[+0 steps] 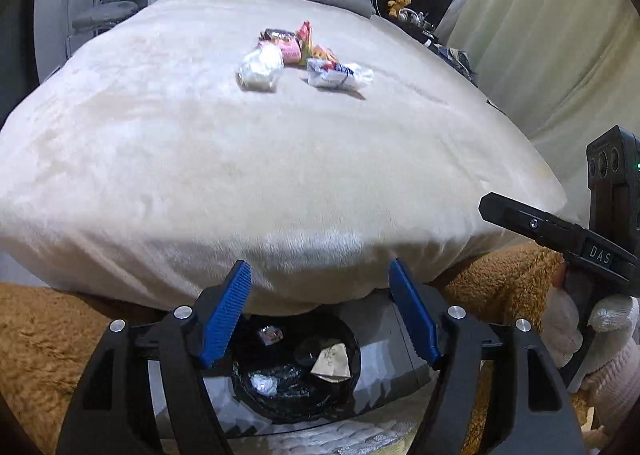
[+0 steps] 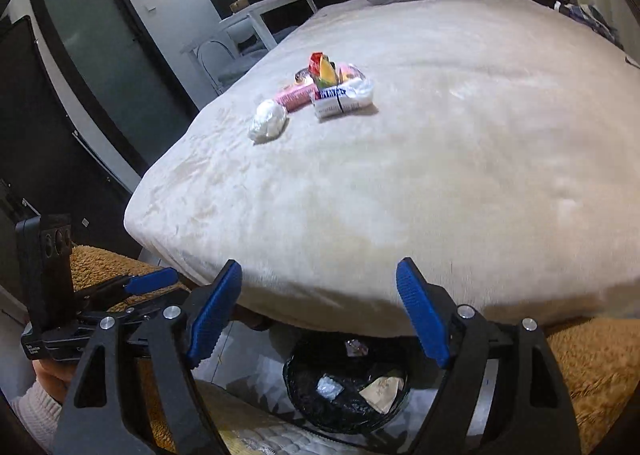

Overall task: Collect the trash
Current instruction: 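Raise both tools over the bed toward the white tissue and wet-wipe pack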

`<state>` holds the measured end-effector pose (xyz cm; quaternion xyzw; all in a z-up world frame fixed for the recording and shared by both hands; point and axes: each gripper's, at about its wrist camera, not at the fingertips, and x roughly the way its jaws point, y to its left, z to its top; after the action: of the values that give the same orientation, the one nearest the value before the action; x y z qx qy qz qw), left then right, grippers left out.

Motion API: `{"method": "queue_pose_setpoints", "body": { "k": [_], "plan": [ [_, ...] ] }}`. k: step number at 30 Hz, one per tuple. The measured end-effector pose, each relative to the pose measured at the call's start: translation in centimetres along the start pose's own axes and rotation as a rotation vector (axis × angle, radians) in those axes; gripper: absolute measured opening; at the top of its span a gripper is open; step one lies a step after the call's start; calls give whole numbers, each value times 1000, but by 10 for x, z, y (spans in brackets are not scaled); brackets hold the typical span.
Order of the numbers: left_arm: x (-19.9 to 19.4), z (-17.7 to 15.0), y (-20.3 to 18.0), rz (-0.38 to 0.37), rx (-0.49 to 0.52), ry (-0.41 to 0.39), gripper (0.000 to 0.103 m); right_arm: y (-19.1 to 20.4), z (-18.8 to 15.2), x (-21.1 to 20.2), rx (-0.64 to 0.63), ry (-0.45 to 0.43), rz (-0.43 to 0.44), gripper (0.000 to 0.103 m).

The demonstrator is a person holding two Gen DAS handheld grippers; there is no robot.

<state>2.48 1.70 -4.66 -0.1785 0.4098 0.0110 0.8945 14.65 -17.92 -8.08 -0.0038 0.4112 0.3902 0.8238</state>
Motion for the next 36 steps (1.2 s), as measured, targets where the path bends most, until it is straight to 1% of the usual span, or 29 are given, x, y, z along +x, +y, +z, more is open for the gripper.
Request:
{"method": "queue_pose_setpoints", "body": {
  "k": [3,4,6,8,10,14,18,22,28,36],
  "plan": [
    [-5,20,1,14,31,-24,71,-2,22,6,-18,-11,-6,86],
    [-5,28,3,16,33,-34,81,-2,30,8,-24,-16,-9,88],
    [-4,43,8,5,24,-48,92,-4,44,13,-39,-28,-10,90],
    [-2,58,11,-2,25,-60,94,-4,57,19,-61,-35,-20,90],
    [1,72,14,6,37,-72,97,-7,70,28,-75,-35,-26,95],
    [13,98,22,2,55,-94,97,-16,94,51,-64,-9,-21,96],
    [24,121,34,30,59,-109,97,-22,115,73,-62,13,-31,96],
    [39,140,39,17,65,-81,97,-23,134,96,-81,30,-41,96],
    [61,165,50,25,72,-30,97,-25,159,132,-94,72,-45,96],
    [80,189,70,38,71,14,97,-28,176,177,-114,131,-68,96]
  ]
}}
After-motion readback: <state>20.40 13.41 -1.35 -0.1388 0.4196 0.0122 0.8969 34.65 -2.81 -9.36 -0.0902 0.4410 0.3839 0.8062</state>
